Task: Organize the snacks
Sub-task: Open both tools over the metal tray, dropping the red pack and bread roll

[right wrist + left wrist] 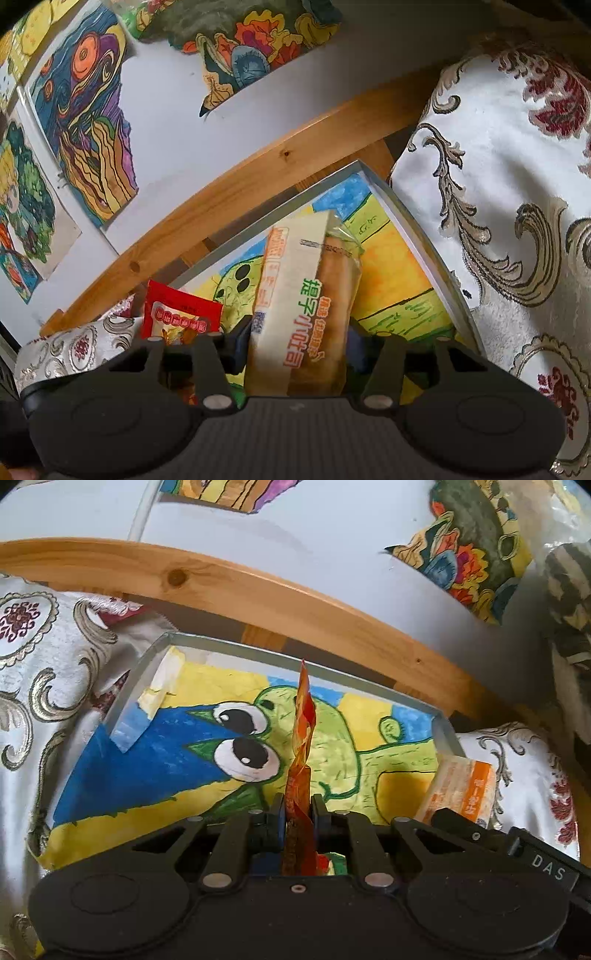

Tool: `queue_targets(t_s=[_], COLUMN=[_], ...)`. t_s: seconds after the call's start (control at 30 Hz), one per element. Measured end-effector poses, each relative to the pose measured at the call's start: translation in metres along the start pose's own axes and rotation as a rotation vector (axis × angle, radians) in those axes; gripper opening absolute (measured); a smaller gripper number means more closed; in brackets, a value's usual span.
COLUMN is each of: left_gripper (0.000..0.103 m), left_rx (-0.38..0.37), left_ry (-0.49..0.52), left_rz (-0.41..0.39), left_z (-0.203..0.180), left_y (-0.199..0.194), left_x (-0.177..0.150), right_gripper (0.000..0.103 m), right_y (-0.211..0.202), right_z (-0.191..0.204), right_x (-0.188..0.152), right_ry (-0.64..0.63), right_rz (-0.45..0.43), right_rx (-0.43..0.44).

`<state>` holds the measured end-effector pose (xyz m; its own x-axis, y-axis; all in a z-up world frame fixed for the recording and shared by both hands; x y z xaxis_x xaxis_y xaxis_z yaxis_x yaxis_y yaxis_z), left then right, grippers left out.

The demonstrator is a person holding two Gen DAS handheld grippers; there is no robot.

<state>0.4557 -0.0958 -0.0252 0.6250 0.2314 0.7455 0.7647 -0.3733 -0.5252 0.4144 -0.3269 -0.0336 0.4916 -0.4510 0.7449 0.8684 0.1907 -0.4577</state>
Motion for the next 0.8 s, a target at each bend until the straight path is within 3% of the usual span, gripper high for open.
queue_targets(t_s=[0.07, 0.1, 0.17, 0.27, 0.37, 0.43, 0.47, 0.6, 0.7, 0.8], left_gripper=[0.02, 0.027, 0.033, 0.041, 0.056, 0.074, 0.076, 0.084, 0.097, 0.1], left_rx=[0.008, 0.018, 0.03, 0.038, 0.052, 0.067, 0.071, 0.076, 0.083, 0.082], left_ry=[-0.004, -0.003, -0.007, -0.021, -0.027, -0.024, -0.022, 0.0, 0.029, 0.056], left_rz=[0.004, 0.006, 0.008, 0.014, -0.007, -0.032, -0.047, -0.083, -0.108, -0.149], left_z=[0.001, 0.002, 0.004, 0.008, 0.01, 0.011, 0.01, 0.007, 0.003, -0.001], left_y=[0.0, -0.001, -0.002, -0.007, -0.019, -0.031, -0.038, -0.066, -0.089, -0.117], left_x=[0.0, -0.001, -0.001, 0.0, 0.001, 0.002, 0.003, 0.003, 0.0, -0.005], right_gripper=[0.061, 0.063, 0.075, 0.084, 0.09, 0.094, 0.097, 0.101, 0.103, 0.103], right_y=[0.001, 0.001, -0.002, -0.008, -0.018, -0.027, -0.031, -0.053, -0.075, -0.097], right_z=[0.002, 0.003, 0.005, 0.01, 0.017, 0.022, 0.025, 0.039, 0.05, 0.059], right_x=[0.0, -0.001, -0.001, 0.002, 0.004, 0.004, 0.003, -0.001, -0.006, -0.013], right_ry=[-0.018, -0.028, -0.045, -0.078, -0.128, -0.173, -0.193, -0.276, -0.325, -0.355], right_rz=[-0.001, -0.001, -0.014, -0.04, -0.07, -0.095, -0.105, -0.15, -0.185, -0.219], right_rx=[-0.012, -0.017, -0.028, -0.043, -0.066, -0.08, -0.085, -0.097, -0.09, -0.083])
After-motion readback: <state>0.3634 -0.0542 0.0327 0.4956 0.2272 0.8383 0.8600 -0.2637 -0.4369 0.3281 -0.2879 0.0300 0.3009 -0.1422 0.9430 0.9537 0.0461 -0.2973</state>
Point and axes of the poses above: each gripper's, at about its wrist camera, not at the fingertips, and y roughly the way its jaws point, z to its left, x to its top, the point moved 2 cm from there along y, roughly the way its jaws point, and after that the axes turned 4 degrees about -x, right-handed, at the moved point
